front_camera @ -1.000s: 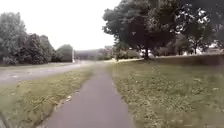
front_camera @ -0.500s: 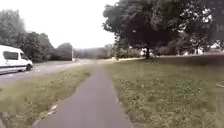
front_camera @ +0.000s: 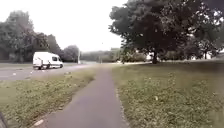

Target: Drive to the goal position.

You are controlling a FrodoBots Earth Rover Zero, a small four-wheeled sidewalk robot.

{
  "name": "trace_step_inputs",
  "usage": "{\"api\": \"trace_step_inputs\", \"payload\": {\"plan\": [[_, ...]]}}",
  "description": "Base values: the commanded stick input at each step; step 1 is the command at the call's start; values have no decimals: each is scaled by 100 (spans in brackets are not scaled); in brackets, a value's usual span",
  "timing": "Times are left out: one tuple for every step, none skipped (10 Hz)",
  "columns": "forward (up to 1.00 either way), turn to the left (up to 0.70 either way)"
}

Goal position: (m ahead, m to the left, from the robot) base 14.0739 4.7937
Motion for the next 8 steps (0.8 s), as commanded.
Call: {"api": "trace_step_inputs", "payload": {"plan": [[100,0],[100,0],[100,0],[100,0],[100,0],[100,0],[100,0],[100,0]]}}
